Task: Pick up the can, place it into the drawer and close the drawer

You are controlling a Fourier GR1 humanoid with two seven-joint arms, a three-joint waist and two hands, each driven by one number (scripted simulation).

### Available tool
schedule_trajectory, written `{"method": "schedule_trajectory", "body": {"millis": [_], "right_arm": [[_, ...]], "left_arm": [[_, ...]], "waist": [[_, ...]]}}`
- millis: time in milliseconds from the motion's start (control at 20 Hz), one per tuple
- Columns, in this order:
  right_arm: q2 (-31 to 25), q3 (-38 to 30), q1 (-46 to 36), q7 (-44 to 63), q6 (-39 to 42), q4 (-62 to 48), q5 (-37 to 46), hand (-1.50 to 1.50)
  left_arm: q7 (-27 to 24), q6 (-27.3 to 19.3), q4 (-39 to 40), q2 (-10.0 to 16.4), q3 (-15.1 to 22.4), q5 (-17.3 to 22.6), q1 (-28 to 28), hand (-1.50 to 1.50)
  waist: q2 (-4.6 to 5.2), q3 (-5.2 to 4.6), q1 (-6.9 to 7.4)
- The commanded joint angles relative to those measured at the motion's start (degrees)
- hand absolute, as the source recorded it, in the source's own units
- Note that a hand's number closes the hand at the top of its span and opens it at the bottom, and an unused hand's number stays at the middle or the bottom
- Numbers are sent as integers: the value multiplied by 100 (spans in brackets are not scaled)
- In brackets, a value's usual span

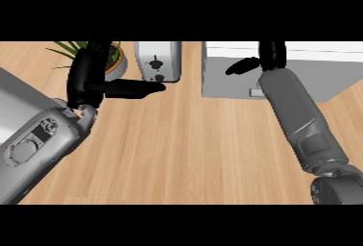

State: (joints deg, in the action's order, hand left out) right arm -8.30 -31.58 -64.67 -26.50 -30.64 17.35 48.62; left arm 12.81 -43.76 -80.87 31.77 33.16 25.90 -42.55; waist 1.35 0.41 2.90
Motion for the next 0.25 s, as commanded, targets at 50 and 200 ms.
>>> {"method": "schedule_trajectory", "body": {"millis": [50, 200], "right_arm": [[271, -666, -610, 46, 319, 149, -877, -150], [279, -664, -575, -50, 317, 48, -911, -150]], "left_arm": [[16, 80, -4, 58, -158, -1, 78, -150], [169, 124, -237, 169, -197, -69, 171, -150]], "waist": [[-44, -29, 24], [-59, -31, 9]]}}
